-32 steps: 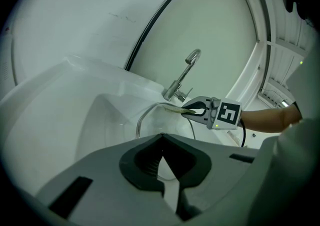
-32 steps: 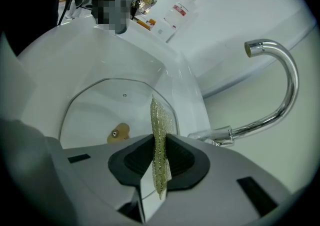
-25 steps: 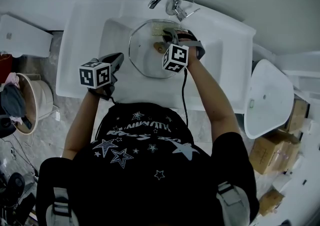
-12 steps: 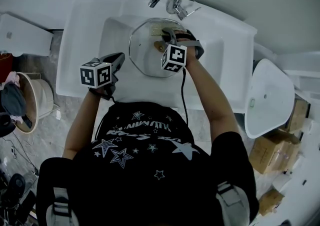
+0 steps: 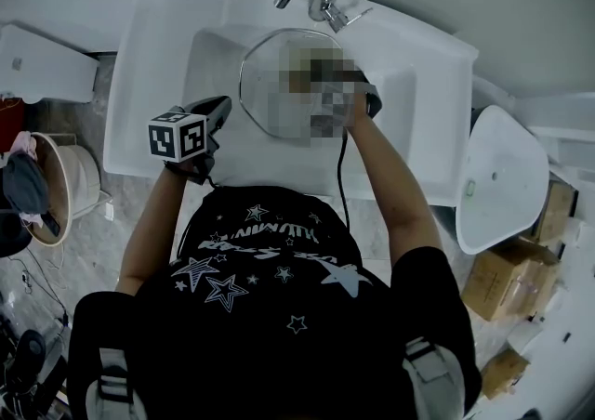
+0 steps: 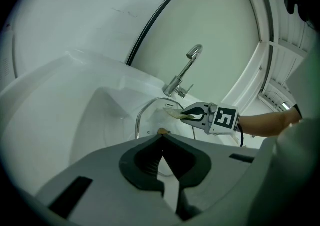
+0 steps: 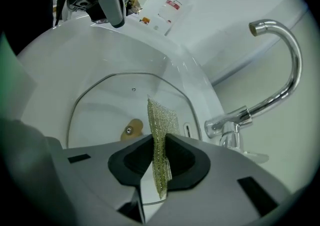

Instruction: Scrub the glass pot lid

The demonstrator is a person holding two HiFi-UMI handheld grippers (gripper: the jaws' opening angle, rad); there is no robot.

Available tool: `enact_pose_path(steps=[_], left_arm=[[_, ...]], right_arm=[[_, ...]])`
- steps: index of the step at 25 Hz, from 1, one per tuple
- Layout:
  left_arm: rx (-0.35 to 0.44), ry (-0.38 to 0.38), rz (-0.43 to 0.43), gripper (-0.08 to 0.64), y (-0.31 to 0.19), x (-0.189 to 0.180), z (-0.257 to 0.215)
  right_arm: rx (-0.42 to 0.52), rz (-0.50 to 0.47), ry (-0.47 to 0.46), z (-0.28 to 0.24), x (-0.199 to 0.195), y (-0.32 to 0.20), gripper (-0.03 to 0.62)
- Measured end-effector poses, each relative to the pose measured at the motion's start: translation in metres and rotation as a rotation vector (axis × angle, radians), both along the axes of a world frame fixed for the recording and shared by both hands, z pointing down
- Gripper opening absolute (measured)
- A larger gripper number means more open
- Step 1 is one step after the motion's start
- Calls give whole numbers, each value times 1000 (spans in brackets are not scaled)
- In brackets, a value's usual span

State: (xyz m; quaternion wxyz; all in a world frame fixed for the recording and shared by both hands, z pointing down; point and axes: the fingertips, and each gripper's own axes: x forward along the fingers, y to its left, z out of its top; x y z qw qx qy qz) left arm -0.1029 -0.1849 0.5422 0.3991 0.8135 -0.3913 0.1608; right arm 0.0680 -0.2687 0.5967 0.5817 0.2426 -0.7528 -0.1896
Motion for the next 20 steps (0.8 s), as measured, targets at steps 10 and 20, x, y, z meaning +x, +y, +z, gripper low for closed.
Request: enact_pose_path(steps=[10,20], left_arm=[[6,-8,7,8,14,8,-1],[7,-10,-8,8,34,10,-2]], right_arm=[[-183,82,-59,32,4,47,74],[-340,121,-106,52,1,94,81]])
